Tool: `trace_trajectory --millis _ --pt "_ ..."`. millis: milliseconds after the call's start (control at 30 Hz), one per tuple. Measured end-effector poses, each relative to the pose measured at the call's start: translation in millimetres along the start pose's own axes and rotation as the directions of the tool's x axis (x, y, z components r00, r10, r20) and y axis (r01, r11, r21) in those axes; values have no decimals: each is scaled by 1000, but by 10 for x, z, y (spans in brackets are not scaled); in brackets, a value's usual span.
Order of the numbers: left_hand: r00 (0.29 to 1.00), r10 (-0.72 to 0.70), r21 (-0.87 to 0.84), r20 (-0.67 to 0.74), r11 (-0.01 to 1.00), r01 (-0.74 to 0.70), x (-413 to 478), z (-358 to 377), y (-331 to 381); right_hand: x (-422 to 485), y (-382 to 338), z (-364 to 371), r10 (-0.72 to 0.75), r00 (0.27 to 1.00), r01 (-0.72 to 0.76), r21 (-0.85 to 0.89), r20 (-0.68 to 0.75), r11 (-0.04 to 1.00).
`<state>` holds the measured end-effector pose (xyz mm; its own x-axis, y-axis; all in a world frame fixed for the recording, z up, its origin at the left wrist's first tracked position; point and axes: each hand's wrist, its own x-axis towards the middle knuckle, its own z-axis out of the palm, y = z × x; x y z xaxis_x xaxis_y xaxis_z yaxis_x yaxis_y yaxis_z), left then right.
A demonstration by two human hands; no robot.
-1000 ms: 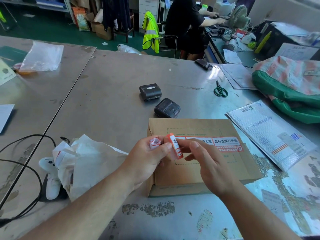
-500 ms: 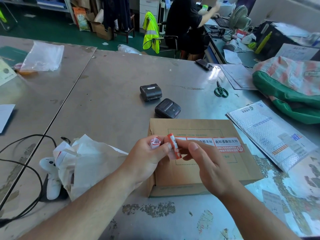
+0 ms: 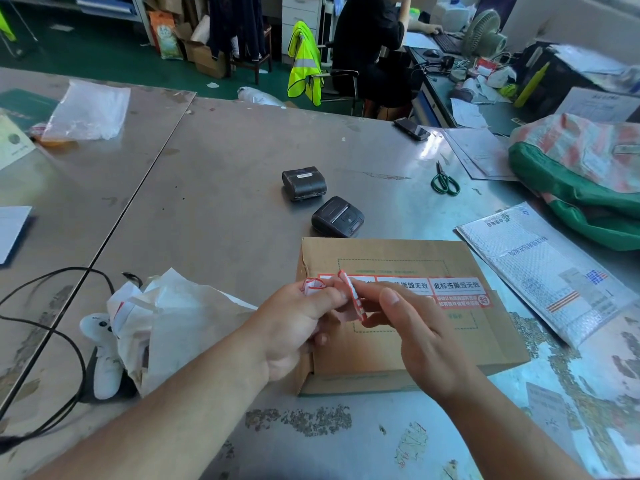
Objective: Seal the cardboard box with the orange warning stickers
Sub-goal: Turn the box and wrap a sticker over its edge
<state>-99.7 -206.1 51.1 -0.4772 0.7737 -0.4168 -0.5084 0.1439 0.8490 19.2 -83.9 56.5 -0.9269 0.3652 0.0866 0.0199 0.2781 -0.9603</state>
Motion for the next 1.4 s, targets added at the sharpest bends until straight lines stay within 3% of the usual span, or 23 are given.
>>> trace_trajectory --millis 100,233,400,767,1133,1400 --pt "996 58 57 -63 997 -54 29 -15 -38 35 26 2 146 989 -144 204 5 968" --pt "975 219 200 -17 957 -212 -12 24 -24 139 19 -23 357 933 -336 485 51 808" --pt "946 319 286 61 902 -323 -26 11 1 132 35 -52 428 899 -390 608 90 692" --pt "939 341 426 28 846 -320 -40 13 16 115 53 -23 412 903 -406 567 127 716" --pt "949 314 401 23 867 -297 -28 -27 3 115 -10 29 422 902 -402 529 90 747" --pt "951 298 267 78 913 -308 -77 -15 65 138 61 2 401 915 -363 502 34 785"
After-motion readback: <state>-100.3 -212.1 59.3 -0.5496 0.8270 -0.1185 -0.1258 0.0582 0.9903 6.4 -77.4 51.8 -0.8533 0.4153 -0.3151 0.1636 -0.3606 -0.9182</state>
